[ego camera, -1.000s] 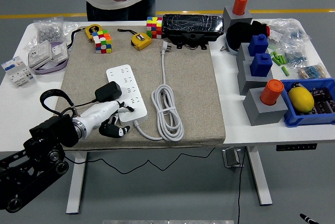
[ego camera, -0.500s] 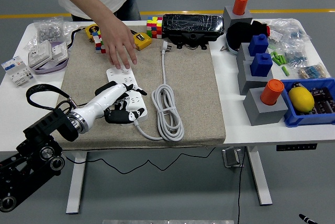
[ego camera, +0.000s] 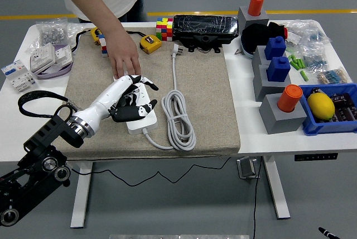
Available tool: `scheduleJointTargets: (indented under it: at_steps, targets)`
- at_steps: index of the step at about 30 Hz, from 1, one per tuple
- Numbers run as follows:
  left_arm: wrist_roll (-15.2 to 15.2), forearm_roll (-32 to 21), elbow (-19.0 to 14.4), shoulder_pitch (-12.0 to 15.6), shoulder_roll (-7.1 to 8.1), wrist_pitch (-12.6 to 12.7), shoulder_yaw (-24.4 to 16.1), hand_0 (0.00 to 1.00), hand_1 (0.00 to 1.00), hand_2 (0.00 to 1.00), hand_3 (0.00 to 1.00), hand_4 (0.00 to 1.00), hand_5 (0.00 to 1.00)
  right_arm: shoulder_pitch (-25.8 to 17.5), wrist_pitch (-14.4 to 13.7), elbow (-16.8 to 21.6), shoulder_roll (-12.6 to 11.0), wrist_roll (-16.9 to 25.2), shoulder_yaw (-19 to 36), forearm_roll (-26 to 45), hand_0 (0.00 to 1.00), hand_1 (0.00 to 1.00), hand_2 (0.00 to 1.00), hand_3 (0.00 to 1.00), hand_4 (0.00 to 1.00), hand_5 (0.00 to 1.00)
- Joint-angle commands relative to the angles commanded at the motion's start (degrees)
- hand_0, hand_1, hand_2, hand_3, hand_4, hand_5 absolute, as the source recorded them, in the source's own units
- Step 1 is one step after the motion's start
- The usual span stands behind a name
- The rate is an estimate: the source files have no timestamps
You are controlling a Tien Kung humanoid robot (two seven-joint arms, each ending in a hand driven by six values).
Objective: Put the plug near the board,insert it into the board,press the button,pull the plug out
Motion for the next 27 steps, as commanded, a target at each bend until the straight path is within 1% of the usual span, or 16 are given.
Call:
scheduleJointTargets:
  at_steps: [4,5,7,8,10,11,16,17,19,22,23,27]
  targets:
    - [0.3,0.2,0.1,0.0,0.1,-0.3,0.2,0.118,0.077,0.143,0.606,0.648,0.211,0.0,0.0,0.1,0.0,0.0,-0.2,0.1,0.658,0.664,0.663,0.582,0.998,0.555]
    - [0.5,0.2,0.2,0.0,0.13,-0.4,0.2,0.108,0.069,0.137,0.608,0.671,0.231,0.1,0.0,0.1,0.0,0.0,-0.3,0.1,0.658,0.664,0.663,0.582,0.998,0.554]
    - [1.0,0.3,0.3,-0.1,0.21,-0.9,0.4,0.108,0.069,0.137,0.608,0.671,0.231,0.1,0.0,0.1,-0.1,0.0,-0.4,0.2,0.658,0.664,0.663,0.582,0.998,0.554]
    - [1.8,0.7,0.4,-0.1,0.29,-1.5,0.5,0.108,0.069,0.137,0.608,0.671,0.231,0.1,0.0,0.1,-0.2,0.0,-0.5,0.2,0.658,0.664,0.663,0.582,0.998,0.554]
    - [3.8,1.8,0.5,-0.3,0.42,-3.4,0.6,0.108,0.069,0.137,0.608,0.671,0.231,0.1,0.0,0.1,-0.3,0.0,-0.6,0.2,0.658,0.664,0.663,0.582,0.998,0.554]
    - [4.4,2.0,0.6,-0.4,0.49,-4.1,0.7,0.096,0.061,0.122,0.653,0.68,0.249,0.2,0.0,0.1,-0.3,0.0,-0.6,0.2,0.658,0.664,0.663,0.582,0.998,0.555]
    - [10.7,3.3,0.4,-0.9,0.89,-9.9,1.4,0.096,0.061,0.122,0.653,0.68,0.249,0.3,0.0,0.1,-0.5,0.0,-0.7,0.2,0.658,0.664,0.663,0.582,0.998,0.555]
    - [11.9,3.6,0.4,-0.9,0.92,-10.9,1.5,0.085,0.06,0.117,0.838,0.678,0.25,0.3,0.0,0.1,-0.5,0.0,-0.7,0.2,0.658,0.665,0.662,0.583,0.998,0.554]
    - [13.5,4.0,0.4,-1.1,0.97,-12.3,1.7,0.085,0.06,0.117,0.838,0.678,0.25,0.4,0.0,0.1,-0.6,-0.1,-0.8,0.2,0.658,0.665,0.662,0.583,0.998,0.554]
    - [14.5,5.0,0.7,-1.4,1.01,-12.8,2.2,0.085,0.06,0.117,0.838,0.678,0.25,0.5,0.0,0.1,-0.7,0.0,-1.0,0.3,0.658,0.665,0.662,0.583,0.998,0.554]
    - [14.9,5.6,0.9,-1.6,0.99,-12.9,2.5,0.084,0.061,0.116,0.863,0.683,0.257,0.5,0.1,0.1,-0.7,-0.1,-1.1,0.3,0.658,0.665,0.662,0.582,0.998,0.556]
    - [15.5,7.5,2.2,-1.9,0.83,-12.6,3.2,0.084,0.061,0.116,0.863,0.683,0.257,0.5,0.1,0.1,-0.8,0.0,-1.3,0.3,0.658,0.665,0.662,0.582,0.998,0.556]
